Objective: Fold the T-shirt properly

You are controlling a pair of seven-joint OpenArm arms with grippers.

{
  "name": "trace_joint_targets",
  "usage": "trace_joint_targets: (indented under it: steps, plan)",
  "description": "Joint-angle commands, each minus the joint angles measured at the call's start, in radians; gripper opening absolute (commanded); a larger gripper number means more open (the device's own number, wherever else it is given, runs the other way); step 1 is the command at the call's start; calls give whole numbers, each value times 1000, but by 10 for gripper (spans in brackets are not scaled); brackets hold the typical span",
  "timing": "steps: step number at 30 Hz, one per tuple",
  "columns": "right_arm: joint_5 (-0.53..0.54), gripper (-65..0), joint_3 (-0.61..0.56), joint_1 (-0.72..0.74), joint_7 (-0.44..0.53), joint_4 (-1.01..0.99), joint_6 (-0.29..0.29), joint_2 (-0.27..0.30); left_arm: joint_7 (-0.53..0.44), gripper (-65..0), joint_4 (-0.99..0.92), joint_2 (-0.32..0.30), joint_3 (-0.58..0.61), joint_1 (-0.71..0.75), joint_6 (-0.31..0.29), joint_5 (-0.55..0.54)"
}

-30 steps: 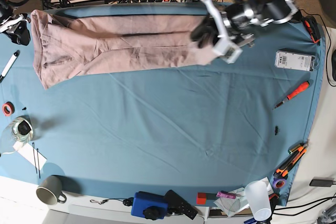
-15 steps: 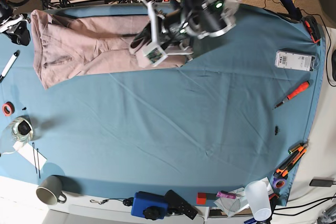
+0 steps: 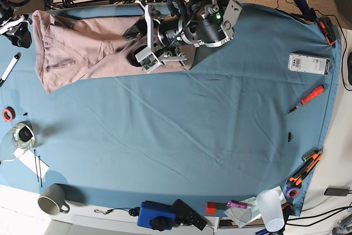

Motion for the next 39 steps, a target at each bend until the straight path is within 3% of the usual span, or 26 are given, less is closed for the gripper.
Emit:
trace_joint_targets:
  steps: [1,10,14,16,18,24,27,30,33,36,39]
  plan:
    - [18,-469,8,0,26,14,1,22,-26,-357,17,14,4,-5,15,-13]
    - [19,-469,8,-1,40,14,1,23,28,-358,55,14,3,-5,101,50]
    - [26,-469,8,-1,77,14,1,29,47,-358,136,14,3,27,106,129]
    - [50,-469,8,-1,79,14,1,51,45,-358,192,13,3,60,108,201]
    - [64,-469,8,0,83,14,1,81,26,-358,241,-2,3,93,149,279]
    - [38,-469,8,0,92,14,1,167,-6,-358,297,-79,3,132,197,449]
    - [-6,-469,8,0,95,14,1,177,-6,-358,297,-103,3,138,236,487]
    - [-40,-455,8,-1,91,14,1,177,-6,-358,297,-105,3,148,236,499]
    - [-113,-390,8,-4,85,13,1,178,-6,-358,297,-106,3,148,236,499]
    - [-119,-388,8,-3,63,13,1,177,-8,-358,297,-106,3,152,236,499]
    - [-126,-388,8,-3,99,-7,1,179,-11,-358,297,-105,3,168,236,499]
